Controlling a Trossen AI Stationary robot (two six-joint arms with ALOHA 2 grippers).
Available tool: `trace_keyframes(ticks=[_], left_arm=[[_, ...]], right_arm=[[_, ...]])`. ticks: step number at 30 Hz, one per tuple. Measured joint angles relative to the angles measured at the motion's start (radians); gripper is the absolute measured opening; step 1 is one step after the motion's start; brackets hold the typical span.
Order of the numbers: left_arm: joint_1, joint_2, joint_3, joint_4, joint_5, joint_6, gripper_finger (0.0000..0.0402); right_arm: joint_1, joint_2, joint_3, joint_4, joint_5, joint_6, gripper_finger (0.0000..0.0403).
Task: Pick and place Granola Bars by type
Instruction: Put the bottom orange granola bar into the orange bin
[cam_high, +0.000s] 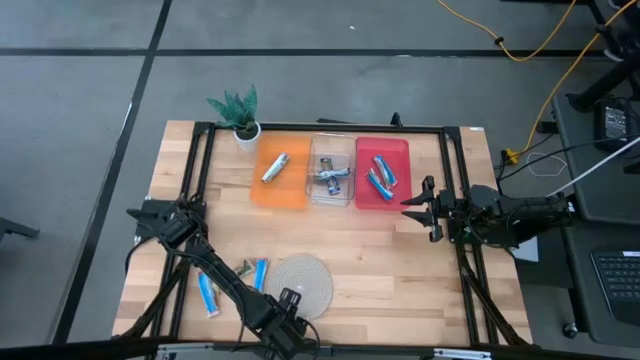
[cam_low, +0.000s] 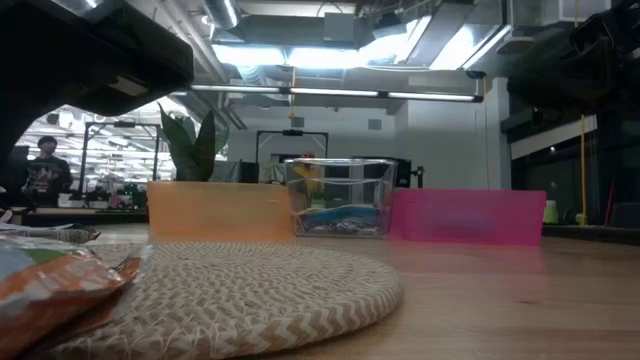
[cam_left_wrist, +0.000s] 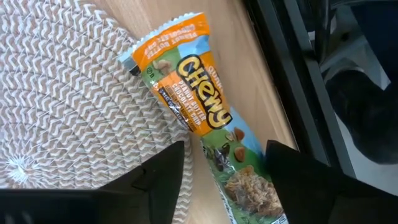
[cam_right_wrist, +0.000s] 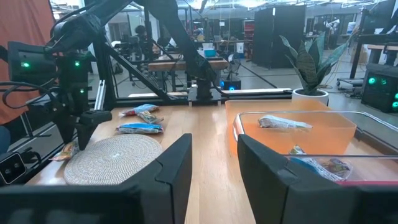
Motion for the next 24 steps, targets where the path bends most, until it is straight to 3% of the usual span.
trace_keyframes(ticks=[13,24], left_arm=[[0.0,0.0,0.0,0.0,0.001,-0.015,0.011],[-0.001,-0.004,0.0,-0.021,0.022,-0.028,0.0064]], right_arm=[[0.0,0.0,0.0,0.0,0.0,0.0,0.0132],[0.0,0.0,0.0,0.0,0.0,0.0,0.0132]])
